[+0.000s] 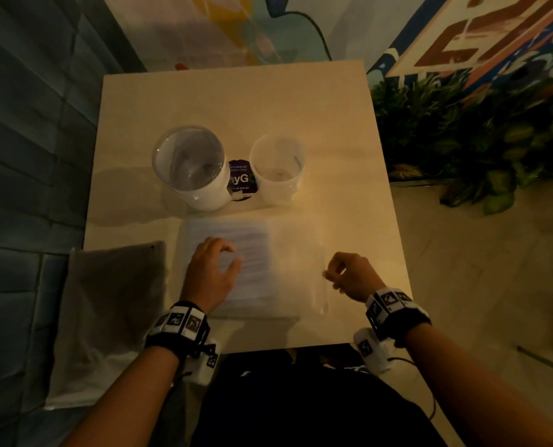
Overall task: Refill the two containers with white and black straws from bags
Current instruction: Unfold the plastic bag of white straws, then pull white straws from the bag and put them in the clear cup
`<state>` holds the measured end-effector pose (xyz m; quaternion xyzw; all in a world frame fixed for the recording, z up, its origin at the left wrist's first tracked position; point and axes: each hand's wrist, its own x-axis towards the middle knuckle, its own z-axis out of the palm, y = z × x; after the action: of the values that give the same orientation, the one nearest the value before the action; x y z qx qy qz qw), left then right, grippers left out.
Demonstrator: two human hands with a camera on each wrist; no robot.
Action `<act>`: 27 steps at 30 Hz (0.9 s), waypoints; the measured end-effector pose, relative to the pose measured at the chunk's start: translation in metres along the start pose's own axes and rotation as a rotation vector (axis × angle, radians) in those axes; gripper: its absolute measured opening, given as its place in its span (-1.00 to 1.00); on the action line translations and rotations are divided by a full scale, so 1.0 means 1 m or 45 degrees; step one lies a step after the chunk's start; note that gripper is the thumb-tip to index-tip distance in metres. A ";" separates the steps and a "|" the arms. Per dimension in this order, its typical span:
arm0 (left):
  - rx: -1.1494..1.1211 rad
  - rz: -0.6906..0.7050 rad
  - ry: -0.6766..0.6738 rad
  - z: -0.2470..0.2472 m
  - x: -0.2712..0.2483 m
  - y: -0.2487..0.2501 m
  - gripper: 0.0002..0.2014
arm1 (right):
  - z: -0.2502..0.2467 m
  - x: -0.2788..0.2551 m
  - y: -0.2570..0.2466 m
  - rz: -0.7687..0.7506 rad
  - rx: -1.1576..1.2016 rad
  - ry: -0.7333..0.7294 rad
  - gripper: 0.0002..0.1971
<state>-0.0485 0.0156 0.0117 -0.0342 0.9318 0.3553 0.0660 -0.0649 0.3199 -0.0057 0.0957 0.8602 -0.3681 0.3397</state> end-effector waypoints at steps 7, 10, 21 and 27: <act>0.651 0.125 -0.533 0.042 0.035 -0.056 0.33 | 0.012 0.020 0.008 0.103 0.439 -0.014 -0.79; 0.714 0.067 -0.528 0.055 0.041 -0.063 0.32 | 0.017 0.024 -0.005 0.141 0.524 -0.191 -0.83; 0.548 0.456 -0.140 0.060 0.047 -0.082 -0.34 | 0.053 0.035 -0.024 -0.006 0.060 0.078 -0.70; 0.382 0.524 -0.261 0.058 0.051 -0.091 -0.30 | 0.072 0.041 -0.047 0.063 0.090 -0.031 -0.49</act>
<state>-0.0829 -0.0143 -0.0987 0.2020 0.9498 0.2209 0.0909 -0.0785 0.2328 -0.0415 0.1244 0.8398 -0.3911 0.3555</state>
